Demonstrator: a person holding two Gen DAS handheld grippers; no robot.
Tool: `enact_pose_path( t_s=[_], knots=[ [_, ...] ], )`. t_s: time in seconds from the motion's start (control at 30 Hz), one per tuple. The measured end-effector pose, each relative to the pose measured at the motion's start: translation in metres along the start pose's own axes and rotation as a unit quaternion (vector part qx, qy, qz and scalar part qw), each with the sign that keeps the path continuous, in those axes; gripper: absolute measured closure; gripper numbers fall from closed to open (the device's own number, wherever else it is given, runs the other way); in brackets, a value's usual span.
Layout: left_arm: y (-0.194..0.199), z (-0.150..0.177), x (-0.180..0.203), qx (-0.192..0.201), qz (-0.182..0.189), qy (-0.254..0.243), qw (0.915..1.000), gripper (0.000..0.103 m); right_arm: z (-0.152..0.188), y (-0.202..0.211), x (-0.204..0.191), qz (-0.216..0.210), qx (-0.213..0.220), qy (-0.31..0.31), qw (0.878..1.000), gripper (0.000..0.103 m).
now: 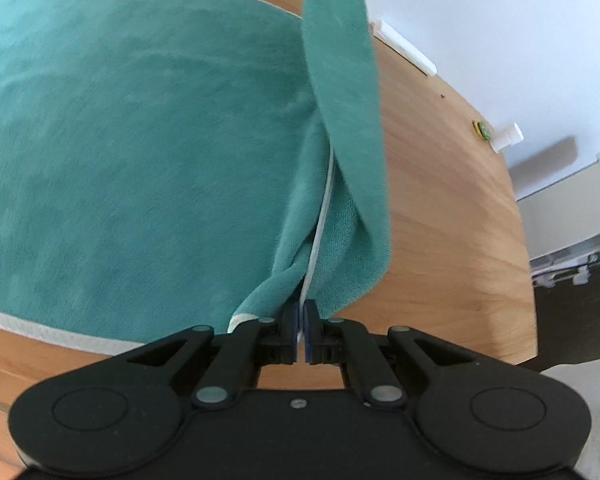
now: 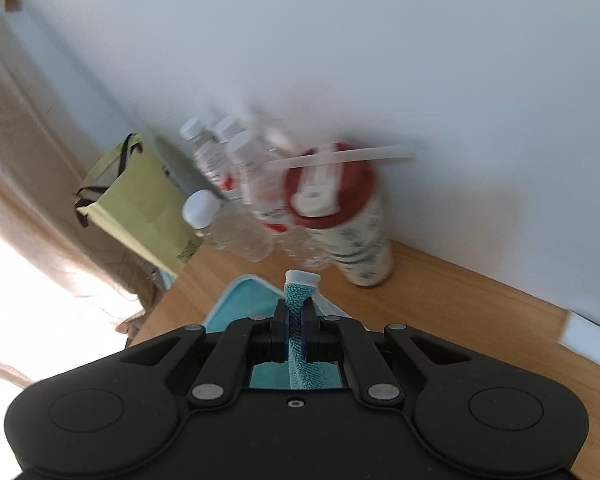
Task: Fold towel
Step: 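Lift the towel with both tools and carry it toward the water bottles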
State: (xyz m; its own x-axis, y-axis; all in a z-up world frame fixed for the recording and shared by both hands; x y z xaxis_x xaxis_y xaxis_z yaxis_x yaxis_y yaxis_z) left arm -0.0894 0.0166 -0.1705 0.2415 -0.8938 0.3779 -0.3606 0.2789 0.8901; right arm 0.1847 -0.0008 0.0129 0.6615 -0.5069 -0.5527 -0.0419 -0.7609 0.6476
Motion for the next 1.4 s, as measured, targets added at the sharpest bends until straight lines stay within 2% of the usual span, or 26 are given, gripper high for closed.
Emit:
enact_pose_path(
  t_s=[0.3, 0.57, 0.93, 1.27, 1.37, 1.4],
  knots=[
    [-0.004, 0.005, -0.034, -0.010, 0.044, 0.052, 0.9976, 0.099, -0.017, -0.063, -0.057, -0.032, -0.041, 0.044, 0.998, 0.098],
    [-0.004, 0.003, -0.054, -0.016, 0.063, 0.063, 0.9959, 0.099, -0.027, -0.117, -0.087, -0.037, -0.065, 0.071, 0.995, 0.098],
    [-0.002, -0.001, -0.080, -0.035, 0.091, 0.093, 0.9909, 0.099, -0.029, -0.213, -0.069, 0.011, -0.119, 0.070, 0.990, 0.098],
    [0.007, -0.001, -0.094, -0.037, 0.088, 0.092, 0.9912, 0.097, -0.013, -0.267, -0.056, 0.030, -0.147, 0.064, 0.987, 0.097],
    [0.010, -0.001, -0.098, -0.038, 0.085, 0.095, 0.9911, 0.096, -0.010, -0.274, -0.055, 0.036, -0.148, 0.066, 0.986, 0.094],
    [0.011, -0.001, -0.100, -0.038, 0.084, 0.096, 0.9911, 0.096, -0.009, -0.276, -0.055, 0.036, -0.149, 0.065, 0.986, 0.086]
  ],
)
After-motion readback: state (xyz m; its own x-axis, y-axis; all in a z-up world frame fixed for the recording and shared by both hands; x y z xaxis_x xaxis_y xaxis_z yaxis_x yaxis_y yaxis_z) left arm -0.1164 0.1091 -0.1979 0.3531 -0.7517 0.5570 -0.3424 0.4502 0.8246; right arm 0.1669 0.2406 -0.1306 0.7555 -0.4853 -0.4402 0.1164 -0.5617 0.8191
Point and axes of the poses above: each gripper's, at about its wrist camera, not at the fingertips, and y roughly against the way its jaws point, x to its right, z to its underside, the point moved 2 cm from there along -y, roughly the way its jaws point, and after that the axes turned 9 degrees about -z, right-handed, at the moved point
